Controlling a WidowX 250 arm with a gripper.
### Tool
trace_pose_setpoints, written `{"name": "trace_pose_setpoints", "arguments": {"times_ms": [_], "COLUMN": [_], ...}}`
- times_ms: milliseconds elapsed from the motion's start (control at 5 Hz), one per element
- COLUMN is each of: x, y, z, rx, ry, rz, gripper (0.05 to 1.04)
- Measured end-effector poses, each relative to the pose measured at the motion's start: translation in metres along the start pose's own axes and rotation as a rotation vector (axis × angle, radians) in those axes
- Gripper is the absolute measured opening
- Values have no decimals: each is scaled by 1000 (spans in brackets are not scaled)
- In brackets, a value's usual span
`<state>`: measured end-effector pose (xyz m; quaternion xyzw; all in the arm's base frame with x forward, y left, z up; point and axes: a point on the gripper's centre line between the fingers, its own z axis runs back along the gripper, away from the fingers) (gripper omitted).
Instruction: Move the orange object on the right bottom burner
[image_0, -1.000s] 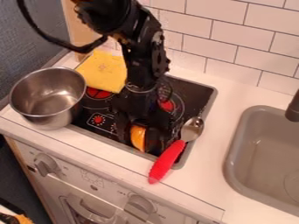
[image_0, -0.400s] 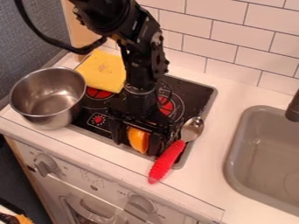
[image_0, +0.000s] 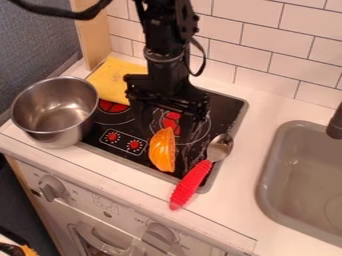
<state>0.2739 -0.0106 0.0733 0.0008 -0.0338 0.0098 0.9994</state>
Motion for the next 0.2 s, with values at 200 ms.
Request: {"name": "trace_pose_setpoints", "arguments": {"times_ms": [200], "x": [0], "y": [1], "z": [0], "rx": [13], "ry": [4], "rz": [-10], "gripper": [1000]}}
